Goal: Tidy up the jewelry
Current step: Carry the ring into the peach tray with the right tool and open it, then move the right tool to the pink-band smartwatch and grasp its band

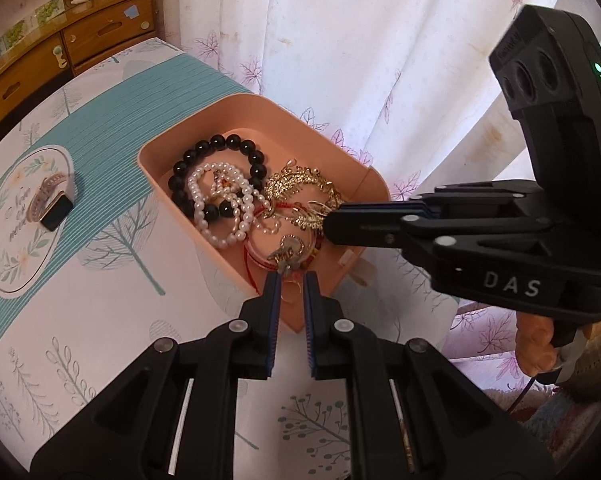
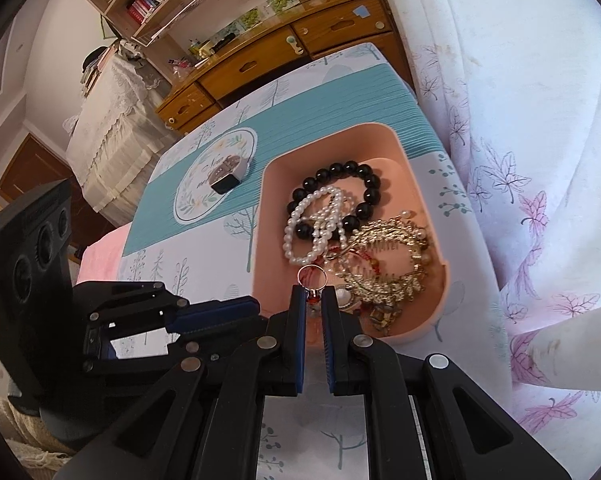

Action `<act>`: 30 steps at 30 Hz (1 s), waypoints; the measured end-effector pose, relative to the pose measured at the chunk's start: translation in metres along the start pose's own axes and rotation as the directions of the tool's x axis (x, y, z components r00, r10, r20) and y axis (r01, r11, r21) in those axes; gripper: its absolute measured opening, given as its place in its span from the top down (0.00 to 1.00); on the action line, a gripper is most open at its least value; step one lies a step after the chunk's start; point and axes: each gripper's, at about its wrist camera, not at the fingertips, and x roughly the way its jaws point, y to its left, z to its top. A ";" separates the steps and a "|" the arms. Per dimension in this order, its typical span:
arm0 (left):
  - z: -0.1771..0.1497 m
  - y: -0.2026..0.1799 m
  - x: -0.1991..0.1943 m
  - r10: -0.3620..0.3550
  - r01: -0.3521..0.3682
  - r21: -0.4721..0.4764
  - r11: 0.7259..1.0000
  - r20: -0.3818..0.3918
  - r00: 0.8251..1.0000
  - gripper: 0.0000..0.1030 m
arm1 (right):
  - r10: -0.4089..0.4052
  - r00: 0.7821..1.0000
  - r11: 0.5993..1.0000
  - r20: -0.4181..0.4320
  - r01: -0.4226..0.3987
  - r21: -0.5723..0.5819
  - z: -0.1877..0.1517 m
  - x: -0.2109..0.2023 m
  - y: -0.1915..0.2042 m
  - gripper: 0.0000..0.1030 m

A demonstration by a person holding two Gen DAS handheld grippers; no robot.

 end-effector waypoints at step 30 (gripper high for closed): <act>-0.057 0.050 -0.049 0.062 -0.055 -0.239 0.969 0.024 0.998 0.89 | 0.028 0.997 0.999 -0.070 -0.031 -0.034 -0.006 0.032 0.032 0.67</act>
